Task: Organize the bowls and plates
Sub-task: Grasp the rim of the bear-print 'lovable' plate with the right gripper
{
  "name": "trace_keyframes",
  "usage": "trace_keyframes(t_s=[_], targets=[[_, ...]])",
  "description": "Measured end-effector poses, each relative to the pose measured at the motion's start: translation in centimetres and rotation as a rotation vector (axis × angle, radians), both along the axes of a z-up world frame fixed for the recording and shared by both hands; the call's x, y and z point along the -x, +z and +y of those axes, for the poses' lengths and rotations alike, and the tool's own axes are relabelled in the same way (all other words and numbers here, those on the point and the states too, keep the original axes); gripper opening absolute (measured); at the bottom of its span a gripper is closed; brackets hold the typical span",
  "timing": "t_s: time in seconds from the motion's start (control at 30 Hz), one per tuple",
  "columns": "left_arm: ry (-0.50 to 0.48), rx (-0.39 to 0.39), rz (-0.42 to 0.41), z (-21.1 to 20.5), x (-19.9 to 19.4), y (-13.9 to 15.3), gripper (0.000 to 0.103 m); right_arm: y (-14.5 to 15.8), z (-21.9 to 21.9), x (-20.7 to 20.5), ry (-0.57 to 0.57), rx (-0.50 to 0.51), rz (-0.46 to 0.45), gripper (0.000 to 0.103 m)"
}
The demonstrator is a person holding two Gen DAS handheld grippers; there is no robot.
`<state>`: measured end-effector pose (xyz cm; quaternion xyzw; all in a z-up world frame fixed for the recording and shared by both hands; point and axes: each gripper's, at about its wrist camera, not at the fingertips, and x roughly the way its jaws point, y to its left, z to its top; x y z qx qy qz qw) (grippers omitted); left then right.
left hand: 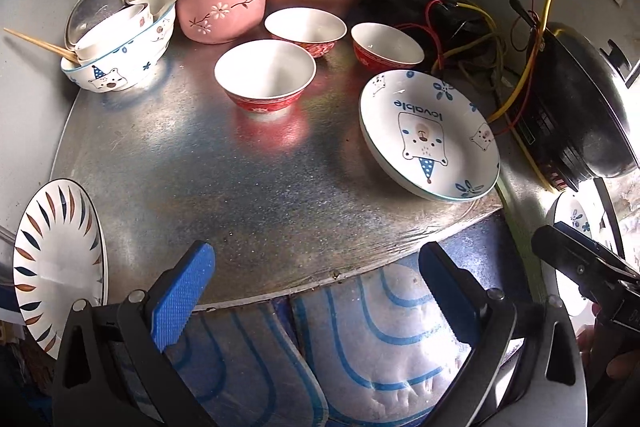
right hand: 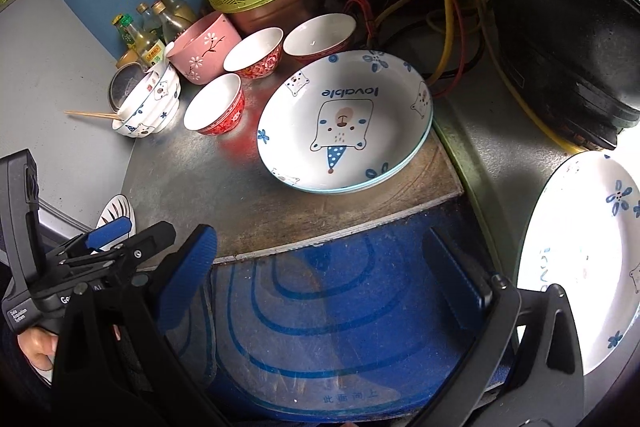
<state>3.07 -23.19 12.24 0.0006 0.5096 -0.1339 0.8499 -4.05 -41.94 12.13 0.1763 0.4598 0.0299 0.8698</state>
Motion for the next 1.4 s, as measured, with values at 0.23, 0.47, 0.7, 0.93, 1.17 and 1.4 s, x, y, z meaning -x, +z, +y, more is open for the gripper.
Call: trace_keyframes(t_s=[0.23, 0.47, 0.7, 0.93, 1.17, 1.4], targets=[[-0.063, 0.001, -0.004, -3.5, 0.5, 0.1, 0.102, 0.3, -3.5, 1.9, -0.074, 0.002, -0.007, 0.103], [-0.133, 0.015, -0.001, -6.9, 1.0, 0.1, 0.102, 0.4, -6.9, 3.9, -0.162, 0.008, -0.012, 0.103], [-0.221, 0.024, 0.006, -10.8, 1.8, -0.3, 0.102, 0.3, -10.6, 6.4, -0.261, 0.023, -0.008, 0.103], [-0.327, 0.04, 0.016, -15.3, 2.8, -0.5, 0.102, -0.1, -13.8, 8.9, -0.35, 0.038, -0.002, 0.103], [-0.426, 0.063, 0.039, -19.8, 3.5, -0.7, 0.102, -0.9, -17.2, 11.1, -0.428, 0.056, -0.006, 0.103], [-0.471, 0.096, 0.078, -23.0, 3.5, -1.8, 0.101, -2.2, -21.0, 13.1, -0.484, 0.009, -0.051, 0.102]])
